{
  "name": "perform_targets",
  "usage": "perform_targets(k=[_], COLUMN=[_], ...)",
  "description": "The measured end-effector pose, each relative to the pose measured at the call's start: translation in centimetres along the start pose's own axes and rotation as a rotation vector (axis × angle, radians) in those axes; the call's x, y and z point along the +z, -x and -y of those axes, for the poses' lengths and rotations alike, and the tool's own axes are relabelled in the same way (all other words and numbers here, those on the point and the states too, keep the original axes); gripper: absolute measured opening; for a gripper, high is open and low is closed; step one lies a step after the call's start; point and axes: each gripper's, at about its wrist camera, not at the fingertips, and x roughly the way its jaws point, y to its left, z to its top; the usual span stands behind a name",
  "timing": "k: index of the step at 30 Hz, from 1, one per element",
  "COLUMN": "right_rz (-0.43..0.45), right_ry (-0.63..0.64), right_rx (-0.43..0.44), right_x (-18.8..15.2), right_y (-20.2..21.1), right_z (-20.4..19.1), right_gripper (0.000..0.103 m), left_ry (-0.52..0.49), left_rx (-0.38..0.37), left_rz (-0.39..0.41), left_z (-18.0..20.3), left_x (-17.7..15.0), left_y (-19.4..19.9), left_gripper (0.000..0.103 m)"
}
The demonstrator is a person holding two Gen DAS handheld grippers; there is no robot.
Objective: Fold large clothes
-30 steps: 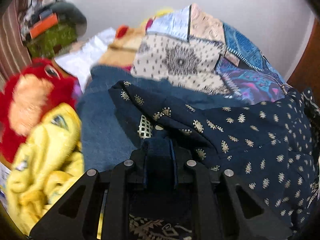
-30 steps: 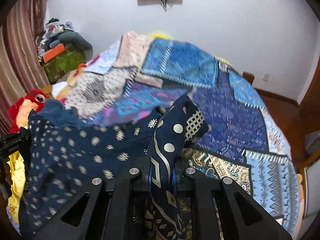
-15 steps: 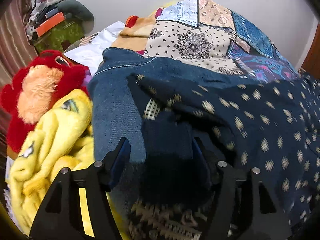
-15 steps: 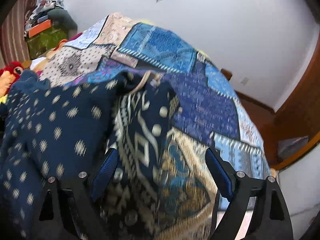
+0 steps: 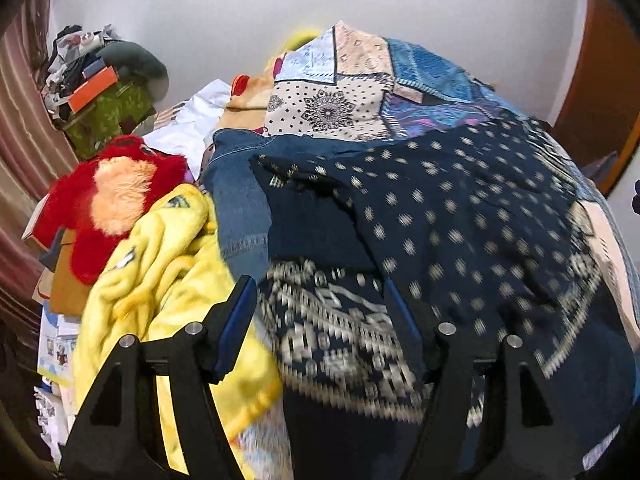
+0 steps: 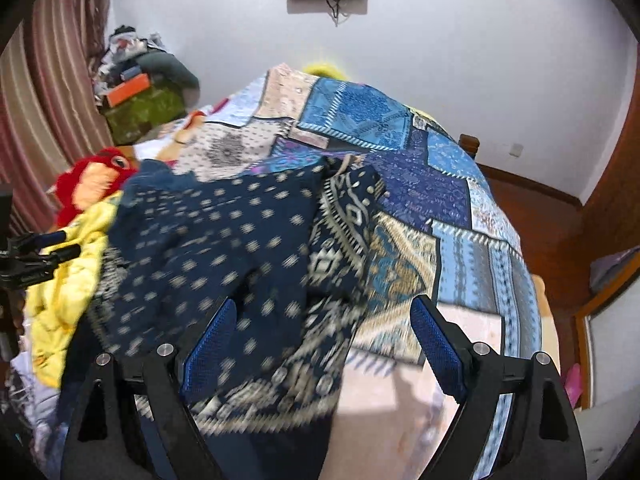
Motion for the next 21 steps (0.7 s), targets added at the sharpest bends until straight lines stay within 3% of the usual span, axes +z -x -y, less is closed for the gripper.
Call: perform_targets(k=[10, 21], right_rz=[-0.060, -0.196], right_ry=[-0.009, -0.115], right_rx=[0.074, 0.187], right_x=[-8.3, -16.5], right_y=[6.4, 6.0], right_z=[-1.9, -2.9], right_gripper=[0.087, 0.087], left_ry=[0.031, 0.165], left_rx=[-0.040, -0.182], left_rz=[-0.026, -0.197], left_z=[-0.4, -0.9], left_x=[-7.9, -19.0], left_y=[5.9, 4.0], left_gripper=[0.068, 0.068])
